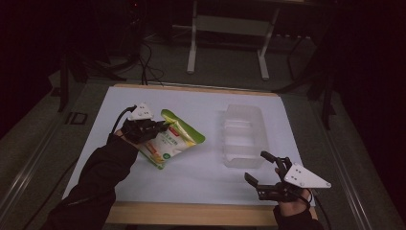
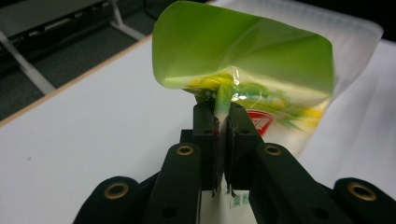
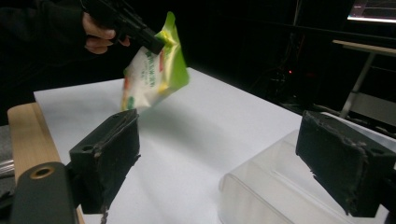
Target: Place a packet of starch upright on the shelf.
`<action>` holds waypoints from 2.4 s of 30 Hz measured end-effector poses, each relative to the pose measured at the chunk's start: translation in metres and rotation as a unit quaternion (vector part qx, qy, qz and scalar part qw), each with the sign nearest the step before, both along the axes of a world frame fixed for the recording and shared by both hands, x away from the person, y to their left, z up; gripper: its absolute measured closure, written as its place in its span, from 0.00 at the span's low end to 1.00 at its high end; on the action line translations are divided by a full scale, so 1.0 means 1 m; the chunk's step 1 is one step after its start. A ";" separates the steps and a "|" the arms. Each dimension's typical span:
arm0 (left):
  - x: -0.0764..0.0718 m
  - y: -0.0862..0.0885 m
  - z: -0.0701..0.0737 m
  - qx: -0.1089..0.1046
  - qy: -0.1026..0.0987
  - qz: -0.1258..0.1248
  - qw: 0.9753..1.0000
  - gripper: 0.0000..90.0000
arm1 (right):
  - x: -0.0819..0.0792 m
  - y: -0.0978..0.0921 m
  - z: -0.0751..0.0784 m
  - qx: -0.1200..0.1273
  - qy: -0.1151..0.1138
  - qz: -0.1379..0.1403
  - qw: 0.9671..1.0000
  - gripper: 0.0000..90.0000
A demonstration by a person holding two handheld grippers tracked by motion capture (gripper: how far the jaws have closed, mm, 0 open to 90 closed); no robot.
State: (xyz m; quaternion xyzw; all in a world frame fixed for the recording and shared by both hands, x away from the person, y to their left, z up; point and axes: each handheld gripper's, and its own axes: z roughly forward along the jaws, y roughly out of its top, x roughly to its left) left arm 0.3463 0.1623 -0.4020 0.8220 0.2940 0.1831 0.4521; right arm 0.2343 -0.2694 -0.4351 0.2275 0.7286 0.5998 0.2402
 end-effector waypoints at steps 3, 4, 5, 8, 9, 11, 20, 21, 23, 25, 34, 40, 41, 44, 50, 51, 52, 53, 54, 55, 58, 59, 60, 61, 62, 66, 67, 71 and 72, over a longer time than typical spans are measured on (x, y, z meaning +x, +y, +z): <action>-0.003 -0.009 0.005 -0.015 -0.014 0.001 1.000 0.95 | 0.000 0.001 0.004 -0.003 -0.008 0.003 1.000 0.16; -0.004 -0.011 0.006 -0.021 -0.018 0.003 1.000 0.95 | 0.002 0.002 0.007 -0.007 -0.009 0.005 1.000 0.16; -0.005 -0.014 0.008 -0.030 -0.019 0.003 0.999 0.95 | 0.003 0.002 0.010 -0.009 -0.009 0.004 1.000 0.16; -0.008 -0.021 0.014 -0.056 -0.029 0.011 0.998 0.95 | 0.008 0.004 0.020 -0.006 -0.002 0.005 1.000 0.15; -0.009 -0.023 0.016 -0.065 -0.033 0.013 0.997 0.95 | 0.008 0.004 0.020 -0.006 -0.002 0.005 1.000 0.15; -0.012 -0.028 0.021 -0.077 -0.040 0.014 0.996 0.95 | 0.012 0.007 0.028 -0.010 0.004 0.000 1.000 0.13; -0.016 -0.050 0.027 -0.153 -0.054 0.022 0.986 0.95 | 0.034 0.024 0.043 0.013 0.033 -0.007 0.999 0.11; -0.016 -0.050 0.027 -0.153 -0.054 0.022 0.986 0.95 | 0.036 0.027 0.043 0.011 0.035 -0.004 0.999 0.11; -0.017 -0.059 0.025 -0.166 -0.056 0.021 0.984 0.95 | 0.040 0.035 0.042 0.005 0.042 -0.006 0.999 0.11; -0.018 -0.061 0.025 -0.169 -0.059 0.022 0.984 0.95 | 0.045 0.042 0.040 0.001 0.050 -0.002 0.999 0.15; -0.024 -0.079 0.027 -0.197 -0.059 0.003 0.979 0.95 | 0.066 0.064 0.028 0.003 0.079 0.011 0.997 0.22; -0.029 -0.088 0.030 -0.199 -0.060 -0.012 0.978 0.95 | 0.072 0.074 0.029 0.008 0.073 0.022 0.997 0.37; -0.031 -0.090 0.029 -0.200 -0.061 -0.017 0.978 0.95 | 0.072 0.074 0.031 0.008 0.073 0.023 0.997 0.55; -0.033 -0.091 0.030 -0.198 -0.059 -0.022 0.978 0.95 | 0.073 0.073 0.034 -0.008 0.080 0.034 0.996 0.79; -0.034 -0.091 0.028 -0.186 -0.062 -0.031 0.980 0.95 | 0.079 0.067 0.041 -0.016 0.116 0.075 0.990 0.93; -0.034 -0.091 0.028 -0.186 -0.062 -0.031 0.980 0.95 | 0.080 0.066 0.041 -0.014 0.118 0.080 0.990 0.93; -0.033 -0.091 0.028 -0.184 -0.061 -0.032 0.980 0.95 | 0.080 0.066 0.041 -0.014 0.118 0.080 0.990 0.93; -0.032 -0.090 0.029 -0.189 -0.056 -0.034 0.980 0.95 | 0.083 0.065 0.043 -0.013 0.123 0.086 0.989 0.93; -0.032 -0.090 0.029 -0.189 -0.056 -0.034 0.980 0.95 | 0.083 0.065 0.043 -0.013 0.123 0.086 0.989 0.93; -0.031 -0.090 0.031 -0.192 -0.052 -0.038 0.979 0.95 | 0.084 0.064 0.045 -0.020 0.115 0.090 0.989 0.93; -0.029 -0.088 0.032 -0.195 -0.051 -0.044 0.979 0.94 | 0.085 0.063 0.051 -0.026 0.112 0.097 0.989 0.94; -0.029 -0.087 0.032 -0.201 -0.053 -0.047 0.977 0.93 | 0.085 0.062 0.053 -0.028 0.110 0.100 0.989 0.94; -0.028 -0.085 0.033 -0.209 -0.054 -0.056 0.975 0.92 | 0.086 0.062 0.055 -0.028 0.107 0.102 0.989 0.94; -0.028 -0.085 0.033 -0.209 -0.054 -0.056 0.975 0.91 | 0.086 0.062 0.055 -0.028 0.107 0.102 0.989 0.94; -0.028 -0.085 0.033 -0.209 -0.054 -0.056 0.975 0.91 | 0.086 0.061 0.057 -0.030 0.108 0.106 0.988 0.94; -0.028 -0.081 0.041 -0.218 -0.059 -0.090 0.970 0.57 | 0.088 0.055 0.067 -0.032 0.099 0.112 0.988 0.94; -0.029 -0.080 0.042 -0.217 -0.063 -0.096 0.969 0.49 | 0.088 0.053 0.070 -0.033 0.096 0.114 0.988 0.94; -0.033 -0.075 0.041 -0.211 -0.064 -0.095 0.971 0.32 | 0.092 0.042 0.081 -0.020 0.081 0.111 0.990 0.94; -0.032 -0.072 0.040 -0.212 -0.056 -0.093 0.971 0.29 | 0.093 0.040 0.084 -0.020 0.079 0.112 0.990 0.94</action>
